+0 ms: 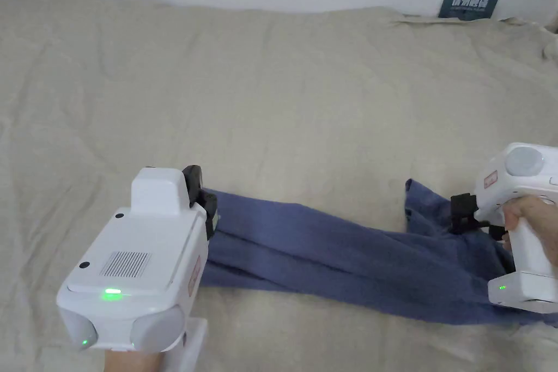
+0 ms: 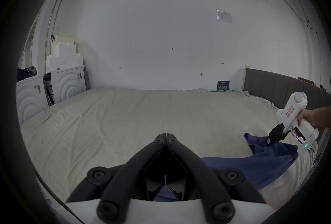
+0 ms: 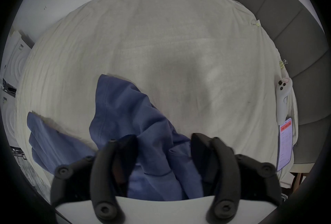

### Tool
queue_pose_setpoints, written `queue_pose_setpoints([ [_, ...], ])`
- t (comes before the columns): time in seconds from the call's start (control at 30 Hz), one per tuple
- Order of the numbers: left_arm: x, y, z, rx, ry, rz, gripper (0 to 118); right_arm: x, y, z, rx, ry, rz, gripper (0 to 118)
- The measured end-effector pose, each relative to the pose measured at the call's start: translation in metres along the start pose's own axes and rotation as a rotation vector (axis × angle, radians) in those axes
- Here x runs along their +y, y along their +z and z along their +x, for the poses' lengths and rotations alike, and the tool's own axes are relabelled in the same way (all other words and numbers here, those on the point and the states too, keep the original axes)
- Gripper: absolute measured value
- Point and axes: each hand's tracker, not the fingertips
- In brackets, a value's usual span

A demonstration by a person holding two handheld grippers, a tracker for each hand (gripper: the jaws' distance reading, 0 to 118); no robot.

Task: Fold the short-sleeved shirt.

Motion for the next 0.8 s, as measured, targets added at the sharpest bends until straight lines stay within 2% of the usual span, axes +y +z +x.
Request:
queue_pose_setpoints([
  [0.07,-0.001,-0.001,0.000,0.005,-0.001,-0.009,0,-0.002,-0.005,-0.001,-0.004,0.006,-0.010,32],
  [0.1,-0.001,-0.002,0.000,0.006,-0.002,-0.012,0,-0.002,-0.008,-0.003,-0.008,0.006,-0.009,13],
  [0.13,-0.002,-0.002,-0.001,0.007,-0.004,-0.015,0,-0.003,-0.008,-0.003,-0.006,-0.005,0.003,6],
  [0.17,-0.002,-0.002,-0.001,0.009,-0.005,-0.017,0,-0.003,-0.008,-0.003,-0.004,-0.022,0.012,5],
  [0.27,0.002,-0.009,-0.005,-0.001,0.013,-0.056,0,-0.007,0.002,-0.003,-0.003,0.002,0.035,4],
  [0.33,0.006,-0.015,-0.009,-0.018,0.033,-0.091,13,-0.009,0.012,-0.001,0.011,-0.010,0.076,4],
  [0.37,0.009,-0.021,-0.013,-0.033,0.053,-0.116,27,-0.009,0.016,0.001,0.024,-0.017,0.093,4],
  [0.4,0.014,-0.028,-0.018,-0.035,0.085,-0.153,59,-0.010,0.022,0.002,0.025,-0.020,0.110,4],
  [0.43,0.019,-0.036,-0.022,-0.033,0.110,-0.203,82,-0.011,0.027,0.003,0.027,-0.019,0.129,4],
  [0.47,0.026,-0.045,-0.027,-0.043,0.131,-0.259,101,-0.012,0.033,0.003,0.031,-0.017,0.149,4],
  [0.5,0.032,-0.054,-0.032,-0.064,0.145,-0.301,113,-0.014,0.039,0.004,0.038,-0.019,0.169,4],
  [0.67,0.061,-0.096,-0.048,-0.082,0.142,-0.421,115,-0.022,0.061,0.006,0.079,-0.059,0.243,4],
  [0.8,0.072,-0.130,-0.056,-0.088,0.146,-0.544,115,-0.029,0.071,0.006,0.080,-0.041,0.267,4],
])
